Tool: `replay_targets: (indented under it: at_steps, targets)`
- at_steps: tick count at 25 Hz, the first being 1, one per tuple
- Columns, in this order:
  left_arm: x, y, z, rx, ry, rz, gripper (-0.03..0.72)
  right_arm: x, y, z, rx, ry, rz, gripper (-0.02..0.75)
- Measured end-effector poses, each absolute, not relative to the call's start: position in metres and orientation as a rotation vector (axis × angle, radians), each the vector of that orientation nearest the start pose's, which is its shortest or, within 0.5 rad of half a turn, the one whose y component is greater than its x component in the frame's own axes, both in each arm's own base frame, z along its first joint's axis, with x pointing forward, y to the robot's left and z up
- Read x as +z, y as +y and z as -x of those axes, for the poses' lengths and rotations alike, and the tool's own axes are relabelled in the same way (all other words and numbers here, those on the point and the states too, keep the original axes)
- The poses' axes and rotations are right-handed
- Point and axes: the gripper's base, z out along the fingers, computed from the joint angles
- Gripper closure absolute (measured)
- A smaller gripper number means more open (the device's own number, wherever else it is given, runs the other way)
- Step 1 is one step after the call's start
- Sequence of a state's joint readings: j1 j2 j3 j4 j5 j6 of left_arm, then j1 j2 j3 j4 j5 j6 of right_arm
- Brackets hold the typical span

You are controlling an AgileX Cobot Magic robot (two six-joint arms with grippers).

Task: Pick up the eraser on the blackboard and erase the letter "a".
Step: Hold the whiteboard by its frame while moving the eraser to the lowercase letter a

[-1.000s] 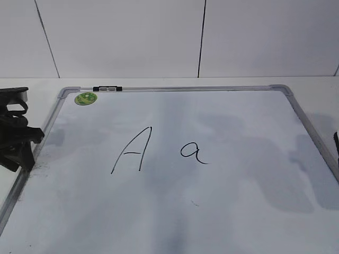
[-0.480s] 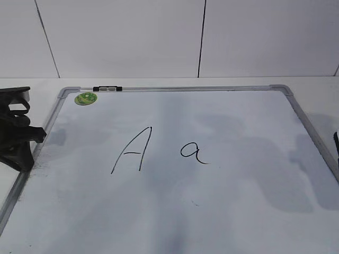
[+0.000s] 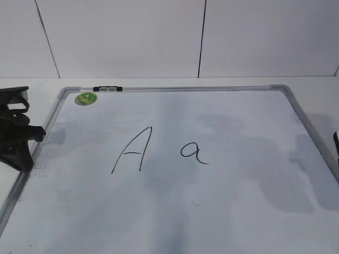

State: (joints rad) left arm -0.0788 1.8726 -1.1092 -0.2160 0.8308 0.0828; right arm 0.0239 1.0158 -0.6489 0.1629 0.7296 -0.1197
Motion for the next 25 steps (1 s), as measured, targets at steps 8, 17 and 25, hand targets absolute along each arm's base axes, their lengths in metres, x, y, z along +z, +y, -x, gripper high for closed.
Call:
replay_targets:
  at_steps: [8, 17, 25]
  targets:
    - [0.152, -0.041, -0.335, -0.251, 3.07, -0.035, 0.645, 0.26, 0.018, -0.18, 0.186, 2.556, 0.15, 0.221]
    - [0.152, -0.041, -0.335, -0.246, 3.072, -0.039, 0.645, 0.27, 0.025, -0.22, 0.24, 2.626, 0.226, 0.221]
    - [0.152, -0.04, -0.335, -0.244, 3.072, -0.041, 0.645, 0.263, 0.071, -0.27, 0.295, 2.665, 0.451, 0.221]
